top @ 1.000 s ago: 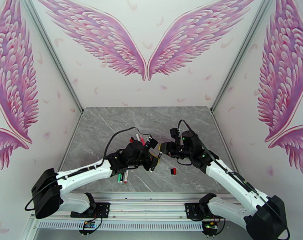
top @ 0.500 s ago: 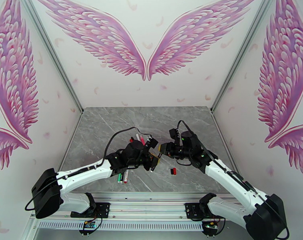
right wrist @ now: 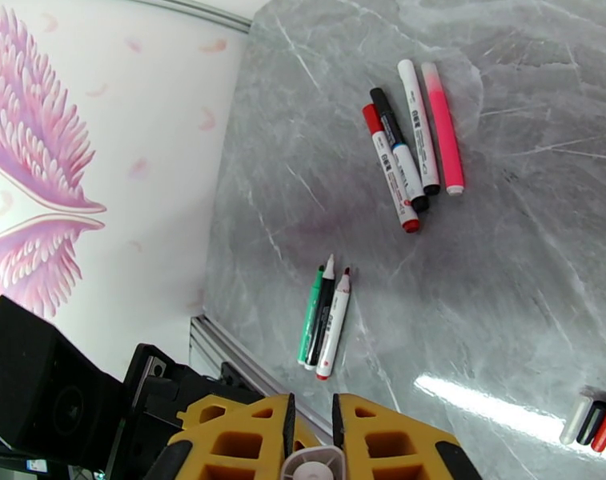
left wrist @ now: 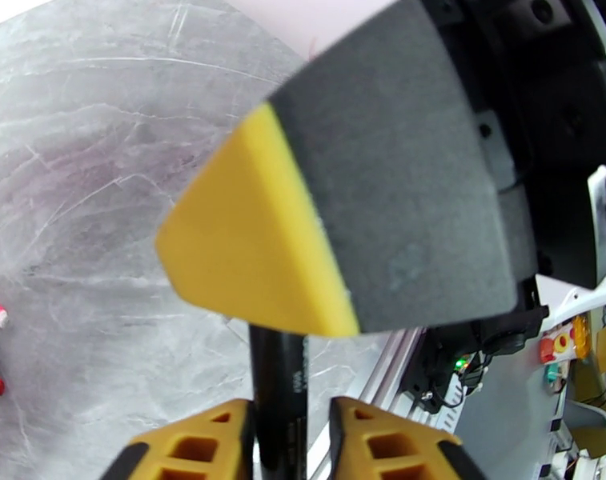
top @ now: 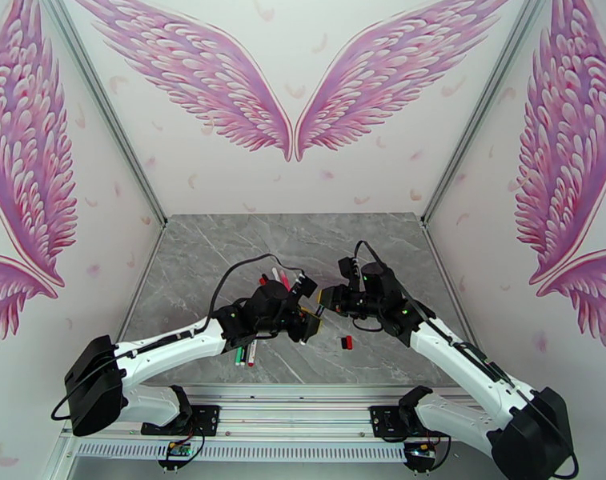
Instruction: Open the pen caps
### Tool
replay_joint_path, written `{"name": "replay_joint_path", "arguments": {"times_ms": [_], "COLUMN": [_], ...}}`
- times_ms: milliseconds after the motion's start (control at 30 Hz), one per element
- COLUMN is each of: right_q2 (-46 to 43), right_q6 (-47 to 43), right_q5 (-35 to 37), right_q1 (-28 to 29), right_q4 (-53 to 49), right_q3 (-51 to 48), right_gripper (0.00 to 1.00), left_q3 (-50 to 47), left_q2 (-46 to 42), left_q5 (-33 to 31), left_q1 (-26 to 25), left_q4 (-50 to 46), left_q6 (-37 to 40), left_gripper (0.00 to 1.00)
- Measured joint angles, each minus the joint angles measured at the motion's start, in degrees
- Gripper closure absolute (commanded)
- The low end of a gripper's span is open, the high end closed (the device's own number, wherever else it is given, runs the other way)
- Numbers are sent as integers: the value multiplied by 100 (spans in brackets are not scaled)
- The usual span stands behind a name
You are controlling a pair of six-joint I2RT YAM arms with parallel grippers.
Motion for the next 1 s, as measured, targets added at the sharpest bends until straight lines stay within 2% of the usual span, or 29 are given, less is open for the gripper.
{"name": "replay_joint_path", "arguments": {"times_ms": [267, 500, 700, 800, 1000], "right_q2": [-31, -105, -232, -330, -560], "right_q6": [2, 0, -20, -17, 48], "right_q5": [-9, -20, 179, 321, 562], "right_q1": [0, 0, 28, 57, 129], "right_q4": [-2, -2, -87, -181, -398], "right_q3": [0, 0, 0, -2, -28], "right_gripper": [84, 85, 86, 86, 87], "left_q3": [0, 0, -2, -2, 74], "left_q2": [229, 278, 278, 258, 203], "left_q5": [72, 85, 66, -219, -1377], "left_q1": [0, -2, -50, -197, -691], "left_q4": [190, 326, 378, 372, 153], "left_q6": [-114, -192, -153, -61, 138], "left_gripper": [68, 83, 92, 95, 96]}}
